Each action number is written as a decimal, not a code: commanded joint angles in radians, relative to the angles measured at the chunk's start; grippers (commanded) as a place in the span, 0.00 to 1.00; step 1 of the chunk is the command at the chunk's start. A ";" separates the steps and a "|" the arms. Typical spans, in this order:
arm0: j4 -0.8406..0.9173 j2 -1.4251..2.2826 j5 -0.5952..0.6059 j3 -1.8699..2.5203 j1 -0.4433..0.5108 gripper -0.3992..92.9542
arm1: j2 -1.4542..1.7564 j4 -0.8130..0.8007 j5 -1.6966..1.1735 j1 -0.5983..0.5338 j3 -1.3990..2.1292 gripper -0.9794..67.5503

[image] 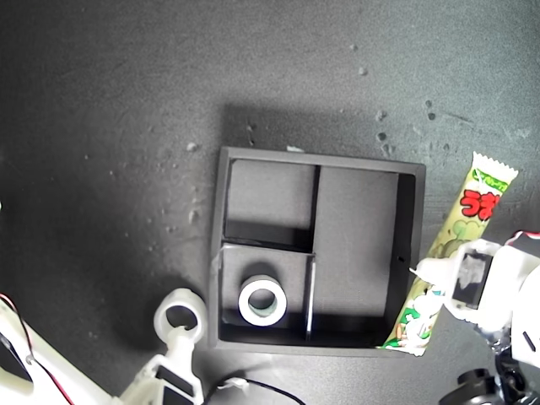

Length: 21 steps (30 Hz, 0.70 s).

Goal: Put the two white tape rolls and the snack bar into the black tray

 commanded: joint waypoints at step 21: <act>0.017 -0.170 -0.055 -0.023 -0.083 0.14 | -0.058 -0.074 -0.018 0.025 -0.063 0.01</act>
